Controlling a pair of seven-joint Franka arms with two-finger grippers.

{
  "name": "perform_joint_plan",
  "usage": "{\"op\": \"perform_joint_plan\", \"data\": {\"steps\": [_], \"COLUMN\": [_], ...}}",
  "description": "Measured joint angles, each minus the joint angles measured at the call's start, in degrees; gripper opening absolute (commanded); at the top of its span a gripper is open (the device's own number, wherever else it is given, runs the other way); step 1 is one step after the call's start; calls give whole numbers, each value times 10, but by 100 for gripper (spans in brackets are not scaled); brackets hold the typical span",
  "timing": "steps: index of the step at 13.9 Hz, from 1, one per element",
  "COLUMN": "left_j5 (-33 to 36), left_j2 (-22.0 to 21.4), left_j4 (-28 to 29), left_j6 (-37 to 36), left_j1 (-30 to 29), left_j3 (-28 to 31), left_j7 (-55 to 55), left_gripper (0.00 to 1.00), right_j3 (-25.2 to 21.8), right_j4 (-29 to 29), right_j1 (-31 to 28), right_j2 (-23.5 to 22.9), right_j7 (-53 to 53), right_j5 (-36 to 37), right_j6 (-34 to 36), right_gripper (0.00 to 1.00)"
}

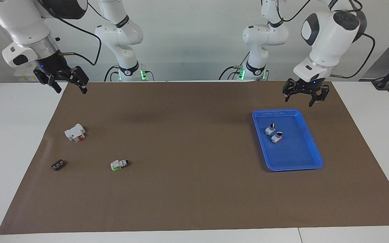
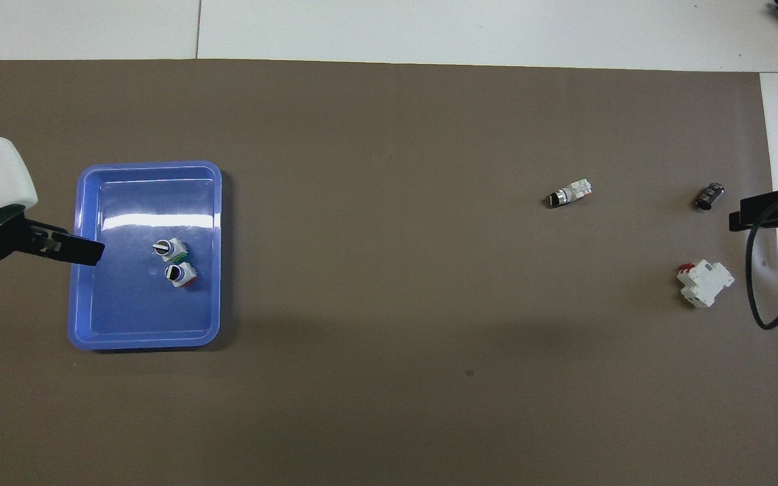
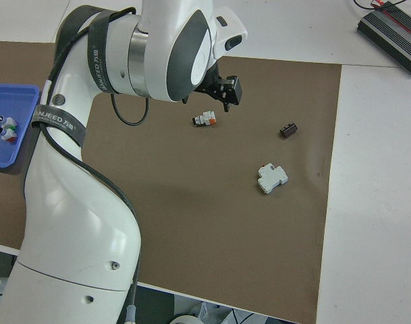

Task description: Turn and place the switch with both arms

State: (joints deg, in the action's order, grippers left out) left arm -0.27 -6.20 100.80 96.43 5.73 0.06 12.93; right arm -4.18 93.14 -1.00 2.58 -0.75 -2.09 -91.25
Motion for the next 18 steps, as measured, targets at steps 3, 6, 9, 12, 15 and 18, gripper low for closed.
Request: {"op": "perform_joint_plan", "data": {"steps": [3, 6, 9, 12, 15, 18], "left_j5": [-19, -41, -42, -35, -13, -12], "left_j2": [47, 72, 69, 67, 67, 67], "left_j4": [-119, -166, -167, -167, -167, -167], "left_j6": [-93, -138, -153, -154, -154, -154], "left_j1": [2, 3, 2, -1, -5, -16], "left_j3": [0, 3, 6, 6, -7, -19], "left_j7": [-32, -44, -48, -58, -61, -63], "left_gripper": [100, 100, 100, 100, 100, 100], "right_j3": [0, 0, 0, 0, 0, 0], "right_j4": [0, 0, 0, 0, 0, 0], "right_j1": [0, 0, 0, 0, 0, 0], "right_j2": [0, 0, 0, 0, 0, 0], "right_j7": [0, 0, 0, 0, 0, 0], "right_j5": [0, 0, 0, 0, 0, 0], "right_j6": [0, 0, 0, 0, 0, 0], "right_gripper": [100, 100, 100, 100, 100, 100]}}
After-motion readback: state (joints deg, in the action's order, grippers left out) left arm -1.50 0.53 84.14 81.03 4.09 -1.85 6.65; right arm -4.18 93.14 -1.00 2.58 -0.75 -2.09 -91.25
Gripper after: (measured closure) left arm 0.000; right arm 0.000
